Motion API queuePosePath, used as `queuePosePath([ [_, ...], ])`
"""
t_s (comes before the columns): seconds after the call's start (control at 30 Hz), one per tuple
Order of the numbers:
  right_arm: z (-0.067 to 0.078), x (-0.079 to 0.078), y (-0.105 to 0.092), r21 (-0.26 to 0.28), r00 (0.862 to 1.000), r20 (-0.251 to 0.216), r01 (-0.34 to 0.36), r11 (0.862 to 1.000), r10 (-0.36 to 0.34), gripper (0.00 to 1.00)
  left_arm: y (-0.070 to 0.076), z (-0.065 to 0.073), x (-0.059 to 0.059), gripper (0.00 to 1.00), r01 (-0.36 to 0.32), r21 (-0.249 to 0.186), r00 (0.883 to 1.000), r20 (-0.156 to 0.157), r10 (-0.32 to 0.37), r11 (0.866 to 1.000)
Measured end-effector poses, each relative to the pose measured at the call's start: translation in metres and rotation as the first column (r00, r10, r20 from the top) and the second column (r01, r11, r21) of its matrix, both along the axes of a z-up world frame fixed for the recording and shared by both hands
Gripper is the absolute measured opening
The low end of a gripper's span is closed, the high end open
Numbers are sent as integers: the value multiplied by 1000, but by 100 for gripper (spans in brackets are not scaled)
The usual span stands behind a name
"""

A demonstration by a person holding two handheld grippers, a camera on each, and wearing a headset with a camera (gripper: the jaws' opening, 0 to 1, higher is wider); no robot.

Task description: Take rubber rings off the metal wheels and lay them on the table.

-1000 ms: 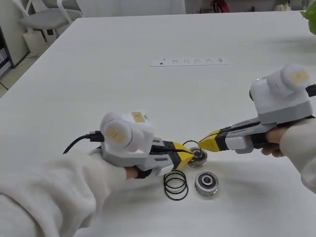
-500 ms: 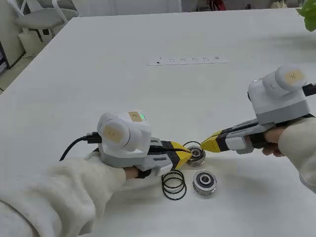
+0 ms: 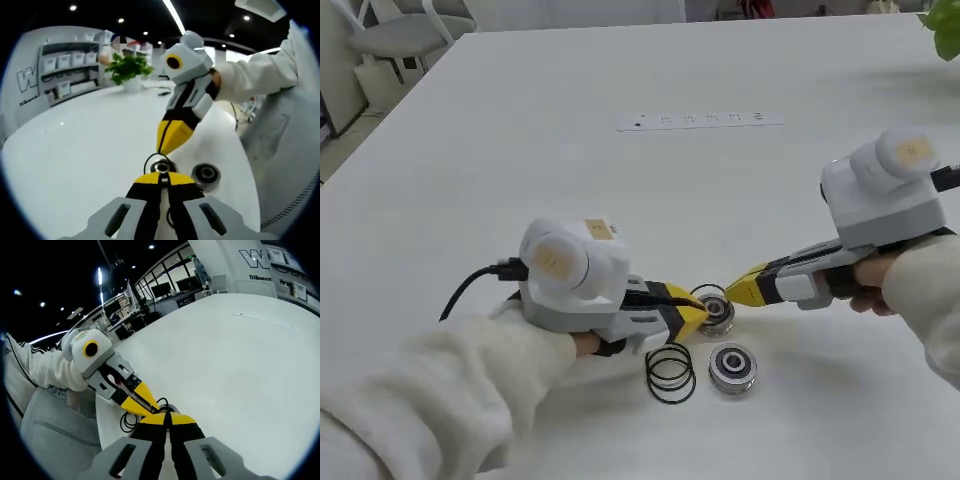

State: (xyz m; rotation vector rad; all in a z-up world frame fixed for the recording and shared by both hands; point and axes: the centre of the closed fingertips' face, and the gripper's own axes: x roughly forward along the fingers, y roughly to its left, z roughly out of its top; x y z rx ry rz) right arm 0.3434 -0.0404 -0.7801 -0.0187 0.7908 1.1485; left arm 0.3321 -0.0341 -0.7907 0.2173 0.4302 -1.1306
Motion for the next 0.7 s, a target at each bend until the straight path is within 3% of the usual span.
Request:
queuePosePath([
  [0.03,1,0,0,3,1000,-3,1,1000,-1,0,0,1,-1,9,3,-7,1000,-16,-3,1000],
  [0.2,3,-1,2,12,1000,-8,-1,1000,1,0,2,2,-3,23,17,9,1000,-24,-17,1000],
  [0.47,7,0,2,23,1000,-11,4,1000,-3,0,5,16,-3,31,32,7,999,-5,-32,999],
  [0.7,15,0,4,38,1000,0,4,999,-4,0,3,27,-8,40,44,-4,999,-7,-44,999],
])
